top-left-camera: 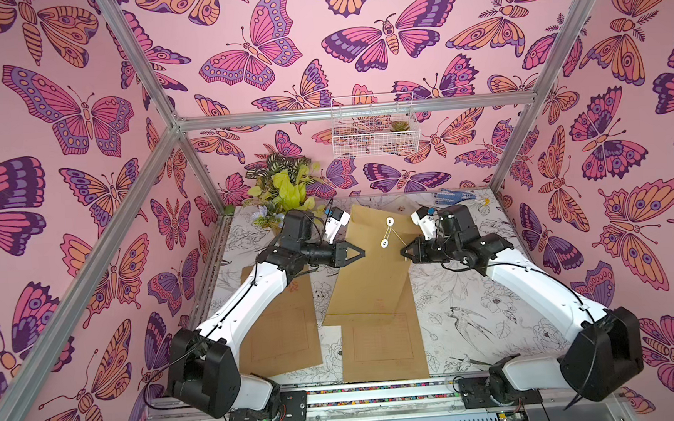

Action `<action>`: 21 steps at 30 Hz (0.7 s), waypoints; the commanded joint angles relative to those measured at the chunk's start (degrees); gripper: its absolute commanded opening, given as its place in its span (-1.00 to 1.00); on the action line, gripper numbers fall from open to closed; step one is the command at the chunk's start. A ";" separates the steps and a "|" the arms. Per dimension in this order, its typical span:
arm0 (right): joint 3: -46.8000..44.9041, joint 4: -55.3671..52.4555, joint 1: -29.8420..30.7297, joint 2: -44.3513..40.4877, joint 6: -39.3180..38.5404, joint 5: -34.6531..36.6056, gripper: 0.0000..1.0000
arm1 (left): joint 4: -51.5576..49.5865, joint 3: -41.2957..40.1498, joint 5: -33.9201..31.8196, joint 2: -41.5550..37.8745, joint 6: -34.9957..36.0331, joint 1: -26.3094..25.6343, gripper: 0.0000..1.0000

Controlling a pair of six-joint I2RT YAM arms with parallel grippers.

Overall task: Close the mouth of the file bag
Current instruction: Close the file bag.

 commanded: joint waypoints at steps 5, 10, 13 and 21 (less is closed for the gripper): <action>2.68 -4.15 0.07 -1.77 -1.83 2.17 -1.00 | -0.29 0.64 2.00 -1.56 0.94 0.66 -1.00; 3.12 -6.90 0.15 -1.45 -3.19 5.32 -1.00 | -0.44 0.35 1.91 -2.08 0.84 0.88 -1.00; 3.00 -6.51 1.05 -1.11 -2.82 5.98 -1.00 | -0.45 0.35 2.26 -2.13 0.79 0.83 -1.00; 4.73 -4.57 6.70 1.45 -1.10 7.15 -1.00 | -0.33 0.15 2.35 -2.37 0.70 0.83 -1.00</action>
